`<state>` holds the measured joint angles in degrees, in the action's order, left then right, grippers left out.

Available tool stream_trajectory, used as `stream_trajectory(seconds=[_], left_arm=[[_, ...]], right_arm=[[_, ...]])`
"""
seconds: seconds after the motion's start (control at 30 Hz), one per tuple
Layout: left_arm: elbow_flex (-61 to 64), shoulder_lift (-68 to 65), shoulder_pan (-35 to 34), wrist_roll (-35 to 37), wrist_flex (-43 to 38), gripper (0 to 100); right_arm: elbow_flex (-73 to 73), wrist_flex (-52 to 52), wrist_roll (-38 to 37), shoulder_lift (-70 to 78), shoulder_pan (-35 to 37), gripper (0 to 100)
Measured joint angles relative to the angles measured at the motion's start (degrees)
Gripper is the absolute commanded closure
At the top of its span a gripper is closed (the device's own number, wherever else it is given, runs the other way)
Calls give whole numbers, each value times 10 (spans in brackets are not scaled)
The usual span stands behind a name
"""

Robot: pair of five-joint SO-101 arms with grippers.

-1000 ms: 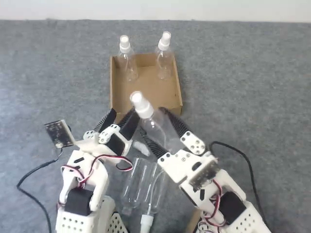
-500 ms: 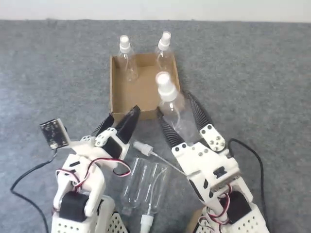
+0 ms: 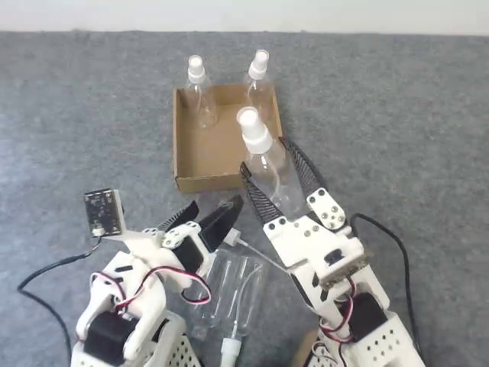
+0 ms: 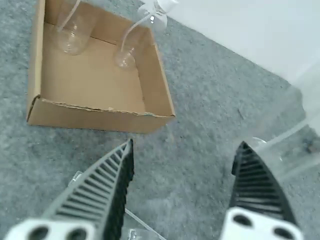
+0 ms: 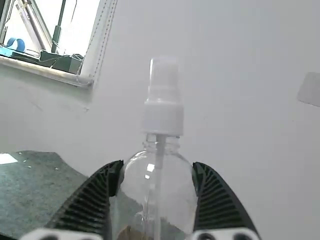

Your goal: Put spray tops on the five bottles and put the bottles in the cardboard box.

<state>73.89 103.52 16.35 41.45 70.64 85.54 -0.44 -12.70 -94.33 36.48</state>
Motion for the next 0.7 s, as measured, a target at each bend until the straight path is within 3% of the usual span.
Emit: stream_trajectory(seconds=[0.37, 0.7], left_arm=[[1, 0, 76, 0, 4, 701], [104, 0, 96, -2, -120, 702]], right_arm=[[-1, -65, 25, 91, 0, 992], [-1, -58, 80, 91, -3, 992]])
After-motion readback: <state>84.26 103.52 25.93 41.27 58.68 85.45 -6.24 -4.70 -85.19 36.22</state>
